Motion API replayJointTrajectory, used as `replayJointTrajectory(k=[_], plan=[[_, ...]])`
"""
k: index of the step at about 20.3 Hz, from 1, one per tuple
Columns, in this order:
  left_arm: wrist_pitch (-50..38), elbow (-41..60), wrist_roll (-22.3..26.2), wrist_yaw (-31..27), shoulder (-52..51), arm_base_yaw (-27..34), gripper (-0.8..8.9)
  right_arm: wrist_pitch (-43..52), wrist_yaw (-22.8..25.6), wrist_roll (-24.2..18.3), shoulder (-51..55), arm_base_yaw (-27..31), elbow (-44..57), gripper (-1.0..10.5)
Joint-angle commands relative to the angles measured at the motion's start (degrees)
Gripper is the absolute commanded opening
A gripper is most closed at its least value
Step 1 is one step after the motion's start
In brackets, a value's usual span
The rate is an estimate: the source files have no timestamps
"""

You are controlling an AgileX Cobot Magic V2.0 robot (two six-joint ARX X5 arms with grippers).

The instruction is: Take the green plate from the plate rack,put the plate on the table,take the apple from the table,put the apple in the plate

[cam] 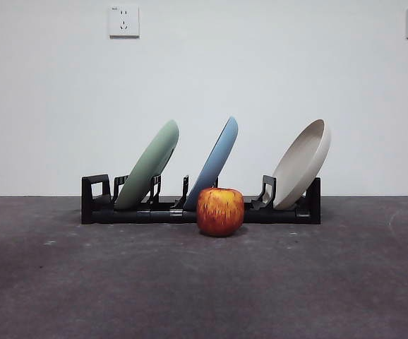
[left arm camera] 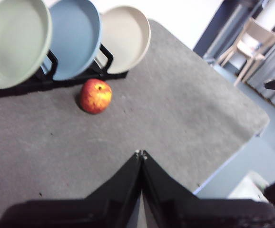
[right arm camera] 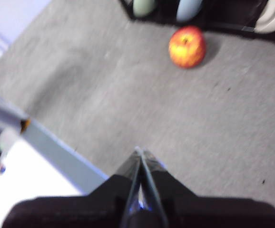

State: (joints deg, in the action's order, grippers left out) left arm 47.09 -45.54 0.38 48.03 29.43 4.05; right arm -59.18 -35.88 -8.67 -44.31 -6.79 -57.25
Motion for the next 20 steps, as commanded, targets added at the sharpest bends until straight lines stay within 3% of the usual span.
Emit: replayJointTrajectory(k=[1,5,6,9,10,14,20], plan=[[2.9,-1.7,5.0,0.2,0.9,-0.4,-0.07,-2.2,-0.2,-4.5,-0.6,-1.8,-1.0,-0.1],[3.7,-2.5,5.3,0.1,1.6,-0.7,0.05,-2.3,0.0,-4.7,-0.7,-4.0,-1.0,0.1],[3.8,-2.5,5.2,0.1,1.6,-0.7,0.72,-2.3,0.0,-4.1,-0.7,-3.9,-1.0,0.5],[3.7,-2.5,5.2,0.1,1.6,-0.8,5.72,-2.2,0.2,-1.6,-0.7,-3.9,-1.0,6.0],[3.5,-2.5,5.2,0.1,1.6,-0.8,5.96,-2.2,0.2,-1.2,-0.7,-4.0,-1.0,6.9],[1.3,-2.5,5.0,-0.2,2.0,-1.1,5.96,-2.2,0.2,-1.2,-0.7,-4.0,-1.0,6.9],[-8.6,-2.6,0.9,-2.8,7.1,-3.3,5.95,-2.2,0.2,-1.2,-0.7,-4.0,-1.0,6.9]])
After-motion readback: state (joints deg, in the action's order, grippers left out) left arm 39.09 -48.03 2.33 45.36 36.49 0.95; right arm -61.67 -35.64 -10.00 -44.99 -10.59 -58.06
